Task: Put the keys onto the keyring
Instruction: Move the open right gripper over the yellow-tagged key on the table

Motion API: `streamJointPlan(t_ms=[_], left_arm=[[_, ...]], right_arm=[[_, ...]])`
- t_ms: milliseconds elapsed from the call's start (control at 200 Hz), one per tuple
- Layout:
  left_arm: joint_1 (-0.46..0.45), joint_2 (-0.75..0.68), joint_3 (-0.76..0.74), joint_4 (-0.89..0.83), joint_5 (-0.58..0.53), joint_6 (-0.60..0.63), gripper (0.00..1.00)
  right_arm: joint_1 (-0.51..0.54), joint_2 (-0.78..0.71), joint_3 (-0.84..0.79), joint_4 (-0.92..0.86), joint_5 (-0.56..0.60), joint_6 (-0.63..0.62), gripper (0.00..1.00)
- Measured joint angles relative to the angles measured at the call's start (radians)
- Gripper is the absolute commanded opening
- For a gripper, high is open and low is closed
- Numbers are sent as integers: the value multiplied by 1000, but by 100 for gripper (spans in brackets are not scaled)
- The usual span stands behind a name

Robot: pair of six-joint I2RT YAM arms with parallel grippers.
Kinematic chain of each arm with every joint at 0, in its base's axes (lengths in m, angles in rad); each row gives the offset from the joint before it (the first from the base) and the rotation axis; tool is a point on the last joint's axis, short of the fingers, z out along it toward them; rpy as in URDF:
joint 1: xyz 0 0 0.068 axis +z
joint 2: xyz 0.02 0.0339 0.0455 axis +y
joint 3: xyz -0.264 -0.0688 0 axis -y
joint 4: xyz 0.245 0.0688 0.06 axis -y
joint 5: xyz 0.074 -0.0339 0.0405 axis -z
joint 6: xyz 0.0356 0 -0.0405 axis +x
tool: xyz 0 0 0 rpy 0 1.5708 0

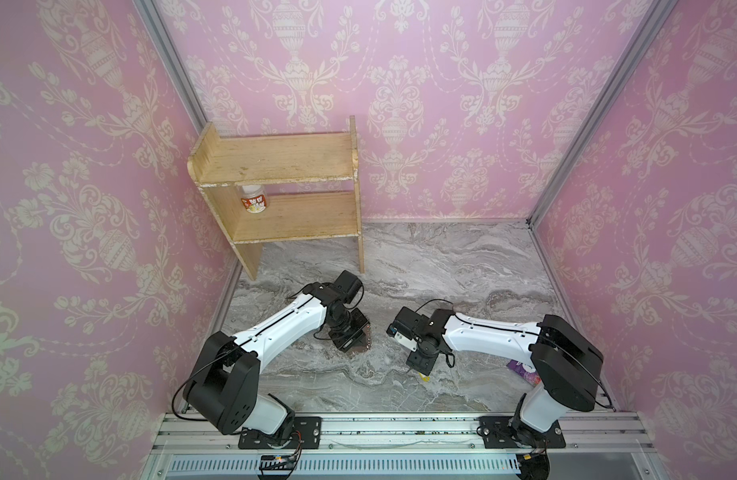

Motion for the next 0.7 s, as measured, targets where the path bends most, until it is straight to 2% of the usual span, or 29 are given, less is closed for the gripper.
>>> streamJointPlan(t_ms=[260, 440, 575, 700], left_arm=[[0, 0, 13, -1, 0, 0, 0], [0, 0, 13, -4, -1, 0, 0], [-1, 0, 13, -4, -1, 0, 0], [-2, 0, 13, -4, -1, 0, 0]], right_arm=[[-43, 29, 7, 28, 87, 5, 76], [-90, 32, 26, 26, 103, 24, 76], [-150, -13, 23, 8, 24, 38, 73], [-192, -93, 2, 8, -92, 50, 61]])
